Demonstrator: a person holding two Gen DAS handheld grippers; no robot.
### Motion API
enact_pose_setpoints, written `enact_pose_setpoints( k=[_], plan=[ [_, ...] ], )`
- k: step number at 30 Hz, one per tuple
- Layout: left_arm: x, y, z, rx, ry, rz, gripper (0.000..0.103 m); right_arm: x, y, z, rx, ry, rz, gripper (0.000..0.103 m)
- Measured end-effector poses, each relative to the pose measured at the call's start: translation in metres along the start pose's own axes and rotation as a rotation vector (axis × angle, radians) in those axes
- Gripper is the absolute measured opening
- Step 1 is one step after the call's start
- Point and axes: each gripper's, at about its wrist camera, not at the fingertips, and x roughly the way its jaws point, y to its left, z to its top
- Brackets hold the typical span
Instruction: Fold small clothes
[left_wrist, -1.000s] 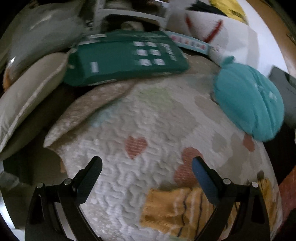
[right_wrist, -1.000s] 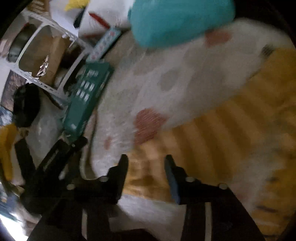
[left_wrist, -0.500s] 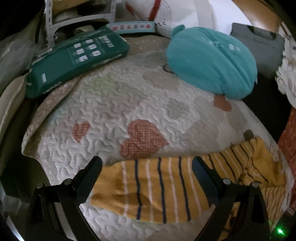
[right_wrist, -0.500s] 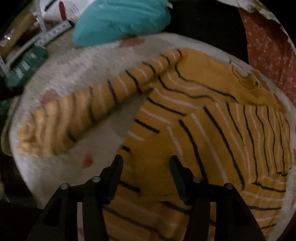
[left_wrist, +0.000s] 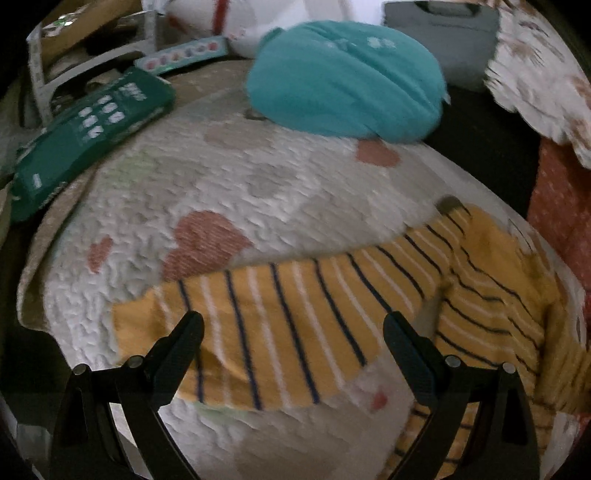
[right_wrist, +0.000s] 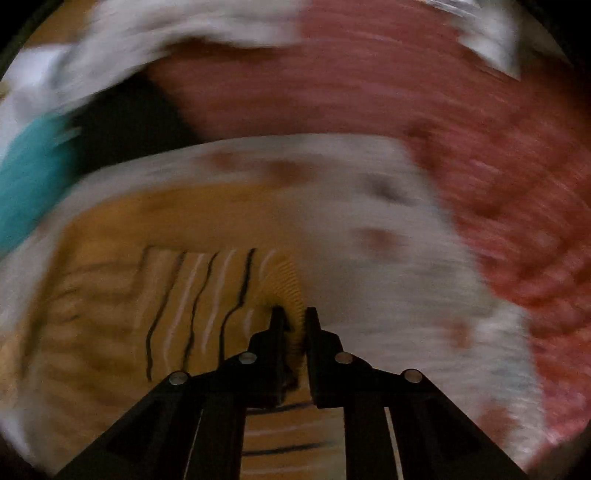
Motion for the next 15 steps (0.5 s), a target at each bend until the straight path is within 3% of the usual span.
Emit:
enact_pose_setpoints(
  k=[2,3,5,7,8,9,15],
  plan=[
    [0.000,-0.007,-0.009,0.015,0.024,-0.036,0.097,0.028,-0.055,0.003,0.082,0.042,-0.162,0.011],
    [0.000,-0.010,-0.014,0.017,0.041,-0.061,0.097,0.035,-0.071,-0.001,0.111,0.070,-0.198,0.014],
    [0.000,-0.013,-0.026,0.004,0.083,-0.115,0.097,0.035,-0.089,-0.017,0.170,0.085,-0.204,0.017],
    [0.003,-0.016,-0.041,-0.011,0.139,-0.167,0.097,0.030,-0.097,-0.030,0.180,0.068,-0.165,0.037],
    [0.004,-0.018,-0.049,-0.009,0.165,-0.187,0.097,0.020,-0.089,-0.045,0.168,0.068,-0.107,0.053],
    [0.004,-0.021,-0.056,0.001,0.178,-0.199,0.097,0.021,-0.090,-0.053,0.161,0.069,-0.047,0.057],
    [-0.013,-0.033,-0.105,0.111,0.227,-0.237,0.097,0.003,-0.050,-0.140,0.220,0.232,0.495,0.057]
  ],
)
